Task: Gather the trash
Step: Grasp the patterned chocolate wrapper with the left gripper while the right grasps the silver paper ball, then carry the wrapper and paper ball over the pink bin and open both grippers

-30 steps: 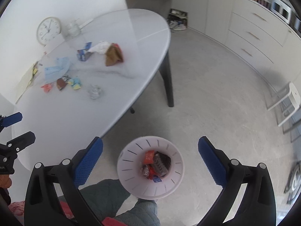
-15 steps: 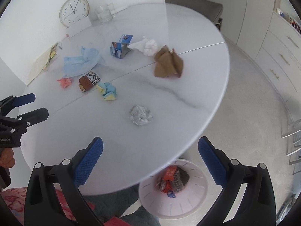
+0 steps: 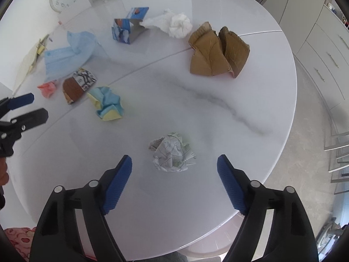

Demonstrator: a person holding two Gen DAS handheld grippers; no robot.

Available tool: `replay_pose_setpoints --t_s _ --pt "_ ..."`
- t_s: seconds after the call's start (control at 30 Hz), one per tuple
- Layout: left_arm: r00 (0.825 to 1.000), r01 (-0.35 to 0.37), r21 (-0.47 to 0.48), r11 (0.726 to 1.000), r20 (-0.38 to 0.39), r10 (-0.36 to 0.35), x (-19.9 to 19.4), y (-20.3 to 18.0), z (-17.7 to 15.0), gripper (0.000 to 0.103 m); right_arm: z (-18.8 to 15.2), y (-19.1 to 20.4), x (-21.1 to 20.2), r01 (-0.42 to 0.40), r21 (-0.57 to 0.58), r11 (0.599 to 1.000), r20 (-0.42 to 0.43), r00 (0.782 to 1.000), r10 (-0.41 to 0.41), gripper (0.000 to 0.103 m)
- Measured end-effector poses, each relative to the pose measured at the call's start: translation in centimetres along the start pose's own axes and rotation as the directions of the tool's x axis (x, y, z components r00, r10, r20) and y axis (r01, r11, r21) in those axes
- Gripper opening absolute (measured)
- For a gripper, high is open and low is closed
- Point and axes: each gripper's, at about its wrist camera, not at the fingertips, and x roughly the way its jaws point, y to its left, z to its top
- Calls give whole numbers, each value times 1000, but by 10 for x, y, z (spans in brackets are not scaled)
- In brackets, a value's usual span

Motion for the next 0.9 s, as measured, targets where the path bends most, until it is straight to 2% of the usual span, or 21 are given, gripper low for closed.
replay_pose_setpoints --t_s 0.03,0.17,0.23,0.47,0.67,0.8,0.9 --pt "1000 4 6 1000 -2 -4 4 0 2 95 0 -1 3 4 5 1000 -9 1000 -4 70" --pt "1000 -1 46 999 -22 2 26 -4 14 95 0 -5 2 22 10 1000 -10 1000 -22 37" --pt "1000 5 55 998 -26 -4 32 -5 18 95 1 -8 -2 10 24 1000 -3 1000 -10 33" --pt "999 21 71 997 -36 -19 45 -6 24 92 6 -22 -23 -5 69 998 33 999 3 33" --pt "997 64 25 998 -46 -63 52 5 27 59 6 -27 -42 -6 87 996 54 999 1 33" --pt "999 29 54 998 -28 -28 52 5 27 37 7 -28 -41 -11 97 995 56 998 6 33" --pt "998 45 45 998 -36 -43 52 6 28 28 4 -29 -44 -22 100 995 61 998 16 33"
